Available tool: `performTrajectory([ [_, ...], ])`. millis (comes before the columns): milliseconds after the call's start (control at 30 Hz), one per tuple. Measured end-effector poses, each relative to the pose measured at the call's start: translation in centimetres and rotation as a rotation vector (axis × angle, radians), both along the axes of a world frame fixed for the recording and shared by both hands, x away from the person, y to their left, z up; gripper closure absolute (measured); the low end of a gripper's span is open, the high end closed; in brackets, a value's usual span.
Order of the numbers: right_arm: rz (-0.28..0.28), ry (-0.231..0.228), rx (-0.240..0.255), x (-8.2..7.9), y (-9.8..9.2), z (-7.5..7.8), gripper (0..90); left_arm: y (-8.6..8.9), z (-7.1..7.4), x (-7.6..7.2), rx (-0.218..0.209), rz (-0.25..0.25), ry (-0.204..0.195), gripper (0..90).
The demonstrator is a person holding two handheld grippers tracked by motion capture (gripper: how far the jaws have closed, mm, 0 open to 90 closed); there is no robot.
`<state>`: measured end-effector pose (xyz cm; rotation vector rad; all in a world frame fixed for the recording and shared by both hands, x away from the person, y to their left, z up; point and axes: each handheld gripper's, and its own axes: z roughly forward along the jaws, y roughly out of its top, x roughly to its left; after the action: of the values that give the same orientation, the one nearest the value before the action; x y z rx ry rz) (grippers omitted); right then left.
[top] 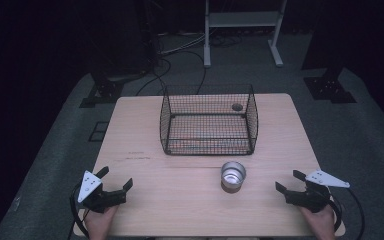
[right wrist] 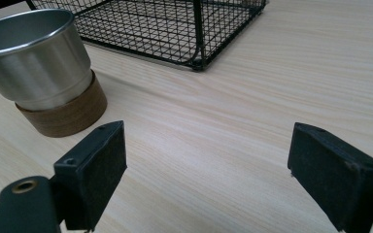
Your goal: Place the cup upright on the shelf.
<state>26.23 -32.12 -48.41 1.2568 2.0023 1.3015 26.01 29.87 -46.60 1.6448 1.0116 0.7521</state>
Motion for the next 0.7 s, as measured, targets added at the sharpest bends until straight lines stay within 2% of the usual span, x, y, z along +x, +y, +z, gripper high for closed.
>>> performTrajectory([
  [367,0.061,-0.013,-0.045,-0.2,1.8,0.7,12.3,-0.1,0.0,-0.1,-0.001,-0.008,0.000,0.0],
  [700,0.105,-0.006,-0.059,-0.2,3.2,0.9,10.1,0.4,-0.1,-0.1,-0.014,-0.005,0.002,0.0],
])
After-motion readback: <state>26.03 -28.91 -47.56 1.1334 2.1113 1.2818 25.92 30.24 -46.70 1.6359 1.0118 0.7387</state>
